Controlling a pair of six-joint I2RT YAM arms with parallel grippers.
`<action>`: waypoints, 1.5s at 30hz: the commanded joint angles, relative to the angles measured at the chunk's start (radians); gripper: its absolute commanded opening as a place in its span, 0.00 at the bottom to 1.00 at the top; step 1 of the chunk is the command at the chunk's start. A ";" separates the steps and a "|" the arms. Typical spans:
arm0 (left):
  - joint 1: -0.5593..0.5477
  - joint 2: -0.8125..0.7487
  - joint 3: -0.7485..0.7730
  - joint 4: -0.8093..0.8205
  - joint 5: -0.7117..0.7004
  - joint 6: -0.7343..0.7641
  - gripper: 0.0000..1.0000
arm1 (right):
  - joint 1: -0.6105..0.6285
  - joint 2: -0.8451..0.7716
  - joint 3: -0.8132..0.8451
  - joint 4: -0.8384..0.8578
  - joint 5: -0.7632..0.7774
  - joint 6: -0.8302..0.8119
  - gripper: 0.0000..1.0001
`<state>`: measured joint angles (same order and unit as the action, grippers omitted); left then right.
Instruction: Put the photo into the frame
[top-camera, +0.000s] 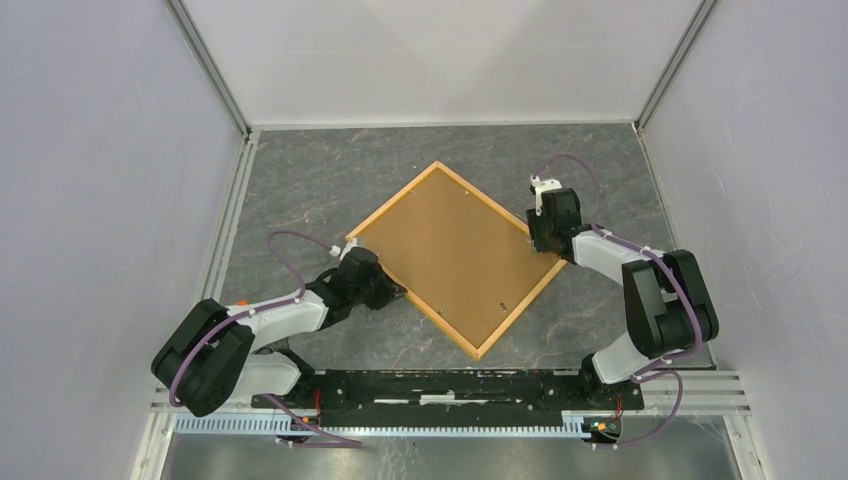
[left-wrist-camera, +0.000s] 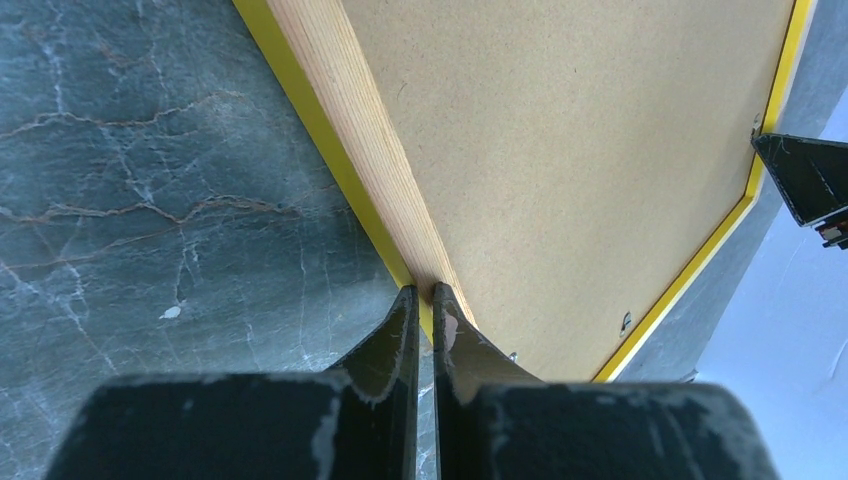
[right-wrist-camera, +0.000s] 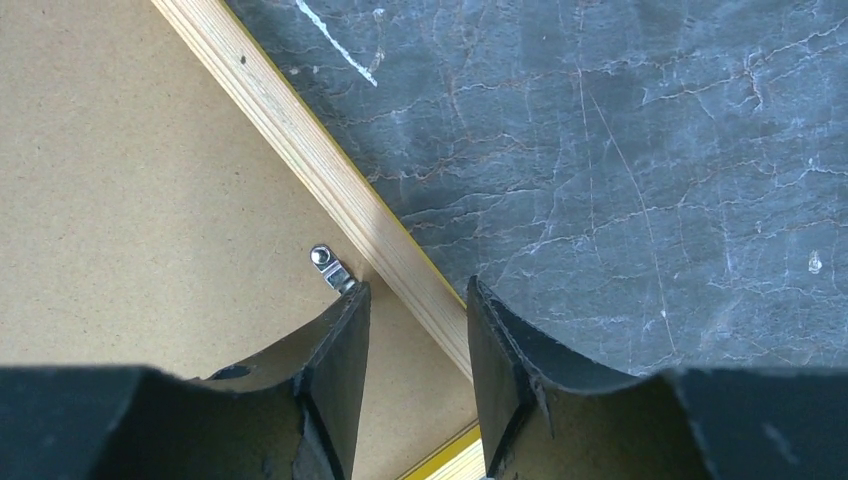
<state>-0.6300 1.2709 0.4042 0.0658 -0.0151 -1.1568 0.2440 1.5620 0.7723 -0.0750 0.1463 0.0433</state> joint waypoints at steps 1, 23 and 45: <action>0.006 0.050 -0.041 -0.074 -0.096 0.029 0.05 | 0.005 0.034 0.031 0.026 -0.036 0.013 0.46; 0.006 0.045 -0.042 -0.076 -0.100 0.032 0.04 | 0.015 0.000 0.036 -0.004 -0.025 0.000 0.64; 0.006 0.045 -0.041 -0.080 -0.101 0.034 0.03 | 0.015 0.074 0.029 0.039 -0.018 0.014 0.44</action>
<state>-0.6296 1.2743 0.3988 0.0845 -0.0261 -1.1568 0.2588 1.6001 0.8040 -0.0582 0.1432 0.0433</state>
